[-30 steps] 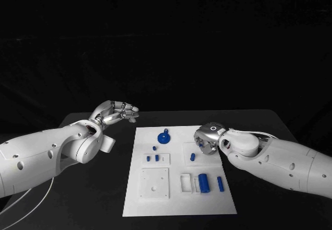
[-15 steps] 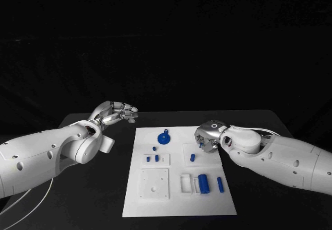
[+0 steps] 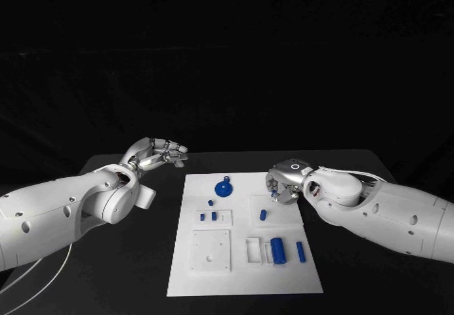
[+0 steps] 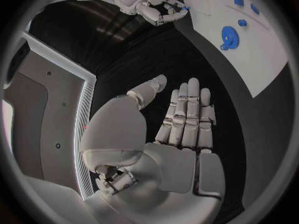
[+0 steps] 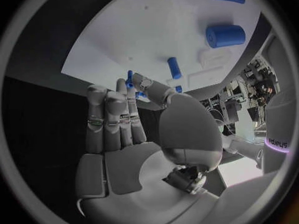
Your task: Assemble the parts on the task board
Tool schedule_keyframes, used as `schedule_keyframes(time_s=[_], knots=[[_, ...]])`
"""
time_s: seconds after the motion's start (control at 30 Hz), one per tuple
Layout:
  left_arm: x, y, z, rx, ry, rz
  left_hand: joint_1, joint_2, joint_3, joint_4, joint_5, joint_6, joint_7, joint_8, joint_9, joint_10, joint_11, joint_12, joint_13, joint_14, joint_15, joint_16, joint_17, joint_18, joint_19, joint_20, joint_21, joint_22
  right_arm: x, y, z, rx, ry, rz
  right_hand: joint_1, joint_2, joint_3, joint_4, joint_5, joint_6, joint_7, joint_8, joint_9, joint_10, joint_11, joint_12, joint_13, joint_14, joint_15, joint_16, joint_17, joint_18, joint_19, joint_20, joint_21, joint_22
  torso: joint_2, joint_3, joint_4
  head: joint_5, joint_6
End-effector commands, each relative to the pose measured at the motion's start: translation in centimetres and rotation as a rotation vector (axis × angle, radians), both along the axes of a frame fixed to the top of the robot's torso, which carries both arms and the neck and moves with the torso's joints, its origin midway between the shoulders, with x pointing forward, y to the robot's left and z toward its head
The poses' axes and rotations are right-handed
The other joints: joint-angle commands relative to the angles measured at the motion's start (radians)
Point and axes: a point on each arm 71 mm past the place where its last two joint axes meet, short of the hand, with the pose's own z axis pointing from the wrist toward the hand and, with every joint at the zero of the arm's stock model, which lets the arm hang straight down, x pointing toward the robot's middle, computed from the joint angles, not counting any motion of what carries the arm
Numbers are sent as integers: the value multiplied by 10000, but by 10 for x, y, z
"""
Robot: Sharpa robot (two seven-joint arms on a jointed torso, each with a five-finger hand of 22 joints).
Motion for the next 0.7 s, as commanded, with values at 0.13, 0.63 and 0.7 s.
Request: schedule_keyframes(time_s=[0.13, 0.63, 0.7], knots=[[0, -2, 3, -172, -101, 42, -42, 94, -15, -48, 36, -64, -18, 42, -10, -61, 13, 21, -10, 74, 19, -50, 16, -61, 63, -4, -37, 18, -8, 13, 9, 1324, -290, 580, 128, -2, 71, 48, -55, 81, -2, 44, 18, 401, -116, 7, 37, -319, -288, 62, -28, 478, 88, -124, 41, 179, -9, -3, -8, 66, -15], [2, -8, 2, -220, -116, 12, -41, 100, -14, -50, 38, -61, -19, 48, -10, -58, 11, 26, -10, 85, 16, -59, 36, -60, 70, -7, -43, 23, -41, 73, 13, 1924, 283, 2109, 142, -23, 114, 100, -60, 77, -1, 32, 38, 396, -116, -7, 77, -322, -289, 81, -55, 478, 104, -135, 53, 174, -20, 7, -5, 1007, -314], [3, -9, 2, -219, -112, 11, -41, 101, -13, -51, 38, -60, -20, 49, -10, -57, 11, 27, -10, 86, 15, -61, 38, -60, 71, -7, -44, 24, -44, 81, 14, 1842, 328, 2285, 146, -17, 115, 96, -76, 70, 1, 27, 41, 390, -115, -12, 84, -324, -288, 83, -61, 478, 103, -137, 54, 174, -17, 1, -1, 1127, -363]])
